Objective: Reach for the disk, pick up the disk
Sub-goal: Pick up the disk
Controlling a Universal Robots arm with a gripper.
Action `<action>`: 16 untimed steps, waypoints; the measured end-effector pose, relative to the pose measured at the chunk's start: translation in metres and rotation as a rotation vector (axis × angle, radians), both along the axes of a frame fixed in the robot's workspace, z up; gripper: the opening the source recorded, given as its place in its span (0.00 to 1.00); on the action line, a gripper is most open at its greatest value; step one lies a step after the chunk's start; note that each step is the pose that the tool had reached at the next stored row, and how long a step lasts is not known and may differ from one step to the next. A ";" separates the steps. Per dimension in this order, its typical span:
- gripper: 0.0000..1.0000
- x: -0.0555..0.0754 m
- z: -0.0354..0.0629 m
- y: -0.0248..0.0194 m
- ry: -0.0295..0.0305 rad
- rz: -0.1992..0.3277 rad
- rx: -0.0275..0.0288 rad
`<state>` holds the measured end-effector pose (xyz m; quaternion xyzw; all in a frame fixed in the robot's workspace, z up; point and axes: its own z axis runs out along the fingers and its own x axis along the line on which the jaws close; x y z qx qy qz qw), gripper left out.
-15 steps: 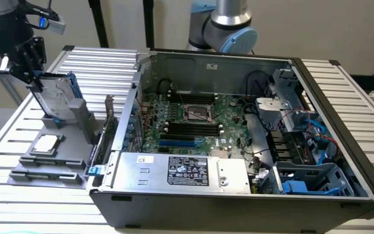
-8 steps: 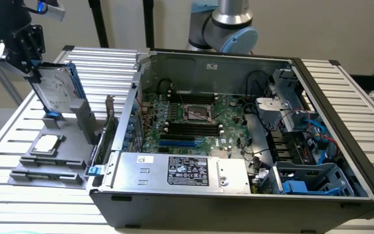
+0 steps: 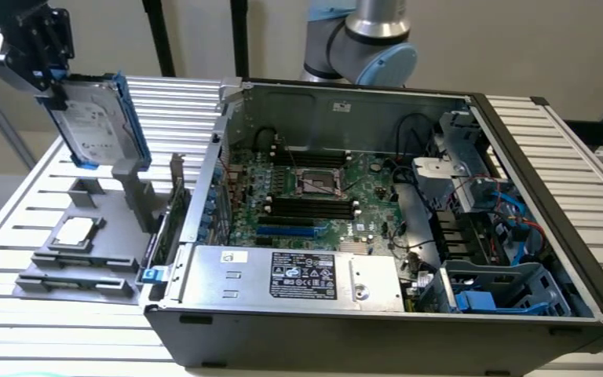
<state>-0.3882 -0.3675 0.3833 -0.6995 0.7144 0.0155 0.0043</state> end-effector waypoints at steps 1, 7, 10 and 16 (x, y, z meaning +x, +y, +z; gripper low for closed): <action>0.33 0.004 0.0046 -0.0006 -0.0001 0.000 0.0004; 0.33 0.025 0.0319 -0.0043 0.0007 0.002 0.0029; 0.33 0.036 0.0456 -0.0064 0.0012 0.003 0.0039; 0.33 0.058 0.0727 -0.0109 0.0022 0.004 0.0055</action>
